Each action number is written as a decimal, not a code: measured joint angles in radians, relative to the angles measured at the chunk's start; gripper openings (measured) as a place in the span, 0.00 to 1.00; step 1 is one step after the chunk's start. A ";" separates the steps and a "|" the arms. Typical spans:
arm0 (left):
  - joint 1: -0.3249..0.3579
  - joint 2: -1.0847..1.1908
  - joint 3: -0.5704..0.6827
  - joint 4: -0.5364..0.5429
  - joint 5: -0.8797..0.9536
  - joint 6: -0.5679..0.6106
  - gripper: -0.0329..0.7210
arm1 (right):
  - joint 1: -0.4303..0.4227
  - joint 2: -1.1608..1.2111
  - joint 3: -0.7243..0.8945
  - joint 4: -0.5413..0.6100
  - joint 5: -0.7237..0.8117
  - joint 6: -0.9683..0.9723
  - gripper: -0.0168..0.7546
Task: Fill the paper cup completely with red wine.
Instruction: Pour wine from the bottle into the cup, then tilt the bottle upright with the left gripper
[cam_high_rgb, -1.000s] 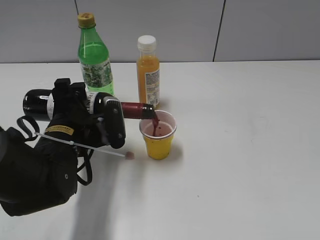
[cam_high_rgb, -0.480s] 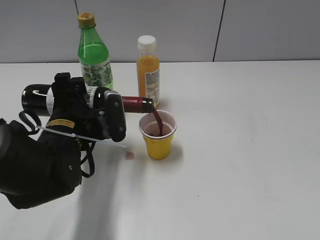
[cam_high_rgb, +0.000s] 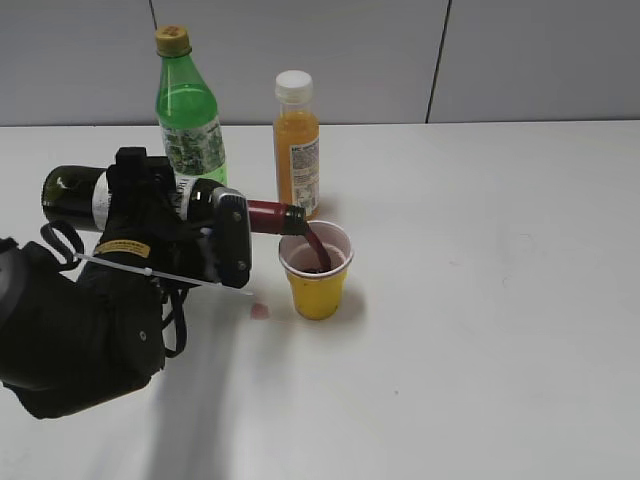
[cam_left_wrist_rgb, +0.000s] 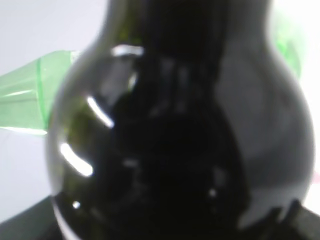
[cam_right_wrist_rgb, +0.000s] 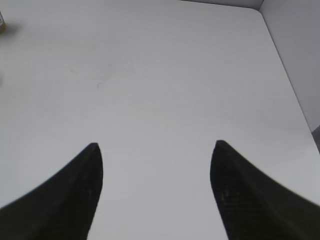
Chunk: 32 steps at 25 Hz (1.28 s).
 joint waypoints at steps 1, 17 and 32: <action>0.000 0.000 0.000 0.000 0.000 0.004 0.78 | 0.000 0.000 0.000 0.000 0.000 0.000 0.68; 0.010 0.000 -0.001 0.000 -0.001 0.033 0.78 | 0.000 0.000 0.000 0.000 0.000 0.000 0.68; 0.010 0.000 -0.001 0.000 -0.007 0.033 0.78 | 0.000 0.000 0.000 0.000 0.000 0.001 0.68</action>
